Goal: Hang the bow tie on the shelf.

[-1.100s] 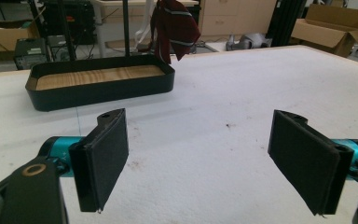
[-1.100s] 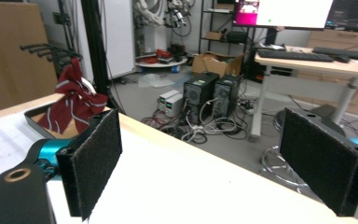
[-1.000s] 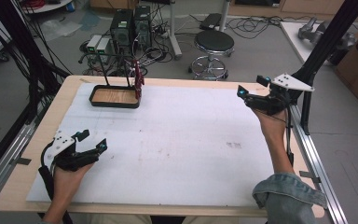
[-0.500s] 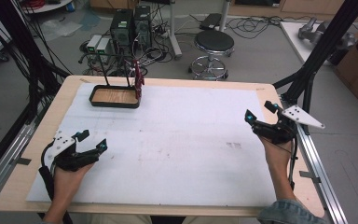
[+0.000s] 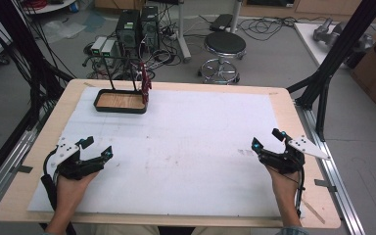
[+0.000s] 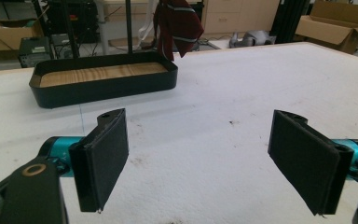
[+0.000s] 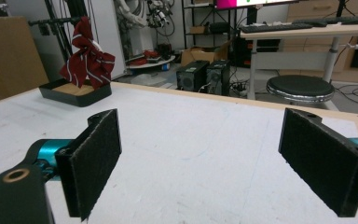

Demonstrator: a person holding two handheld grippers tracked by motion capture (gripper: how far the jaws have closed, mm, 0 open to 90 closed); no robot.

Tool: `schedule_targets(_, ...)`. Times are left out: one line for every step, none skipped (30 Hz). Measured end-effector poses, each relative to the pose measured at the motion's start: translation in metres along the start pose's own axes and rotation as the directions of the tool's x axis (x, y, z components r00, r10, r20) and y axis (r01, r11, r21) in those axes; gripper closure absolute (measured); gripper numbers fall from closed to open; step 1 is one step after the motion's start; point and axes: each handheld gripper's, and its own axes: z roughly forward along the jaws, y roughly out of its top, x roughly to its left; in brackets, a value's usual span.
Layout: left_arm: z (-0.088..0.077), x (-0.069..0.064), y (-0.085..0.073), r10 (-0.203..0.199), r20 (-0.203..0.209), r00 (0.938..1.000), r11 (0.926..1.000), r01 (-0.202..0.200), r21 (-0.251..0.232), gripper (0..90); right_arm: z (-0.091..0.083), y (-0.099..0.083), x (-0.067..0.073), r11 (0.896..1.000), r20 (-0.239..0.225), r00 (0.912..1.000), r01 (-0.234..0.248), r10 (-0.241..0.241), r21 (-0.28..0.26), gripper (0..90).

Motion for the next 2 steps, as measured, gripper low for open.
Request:
schedule_targets(0.0000,0.0005,0.0002,0.003,-0.001,1.0000,1.0000,-0.003,0.001,20.3,-0.0009,-0.0011,0.0007,1.000,0.000,1.0000,-0.007,0.007,-0.001,12.1)
schedule_targets(0.0000,0.0007,0.0003,0.001,-0.004,1.0000,1.0000,-0.001,0.001,20.3,-0.0020,-0.0019,0.0010,1.000,0.001,0.9999,-0.011,0.011,-0.003,12.1)
